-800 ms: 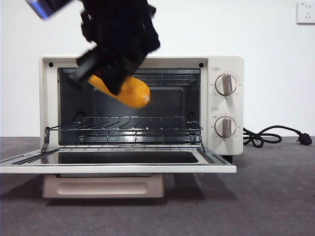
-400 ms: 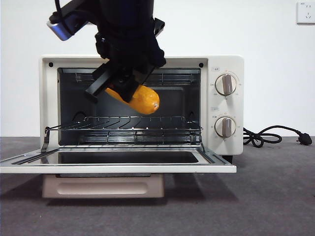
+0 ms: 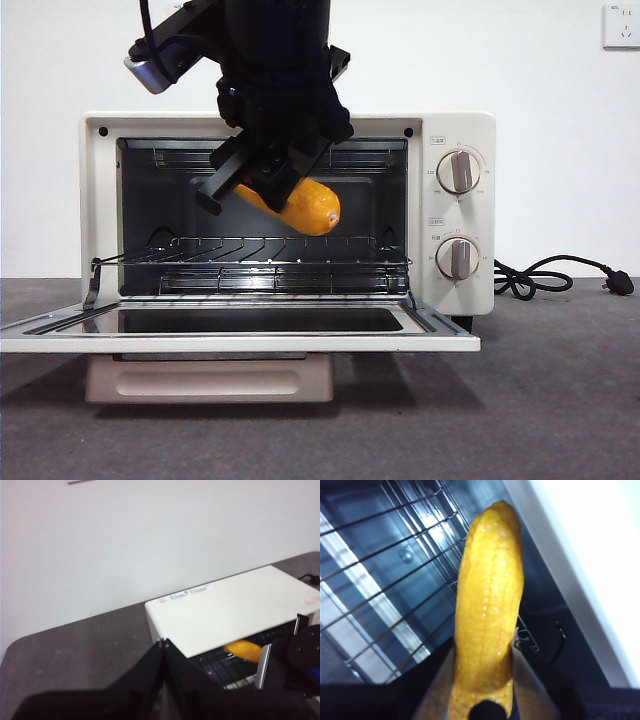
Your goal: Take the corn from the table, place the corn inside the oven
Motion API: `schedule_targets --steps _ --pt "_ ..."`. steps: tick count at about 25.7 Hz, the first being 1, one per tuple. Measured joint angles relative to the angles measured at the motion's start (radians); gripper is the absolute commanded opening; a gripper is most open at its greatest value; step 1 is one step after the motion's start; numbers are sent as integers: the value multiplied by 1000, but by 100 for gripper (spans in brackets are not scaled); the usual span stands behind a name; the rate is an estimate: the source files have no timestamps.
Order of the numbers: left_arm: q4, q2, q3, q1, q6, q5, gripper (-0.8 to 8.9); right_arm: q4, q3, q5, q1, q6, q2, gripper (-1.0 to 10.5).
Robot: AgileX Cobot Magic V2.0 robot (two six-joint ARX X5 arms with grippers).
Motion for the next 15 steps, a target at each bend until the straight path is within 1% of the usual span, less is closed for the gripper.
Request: schedule_targets --steps 1,4,5,9,13,15 --pt "-5 0 0 0 0 0 -7 -2 0 -5 0 0 0 138" --pt "-8 0 0 0 0 0 -7 -4 0 -13 0 0 0 248" --pt "-8 0 0 0 0 0 -7 -4 0 -16 0 0 0 264" --pt "-9 0 0 0 0 0 -7 -6 0 -18 0 1 0 264" --pt "-17 0 0 0 0 0 -7 -20 0 -17 0 10 0 346" --pt "-19 0 0 0 0 0 -7 -20 0 -12 0 21 0 348"
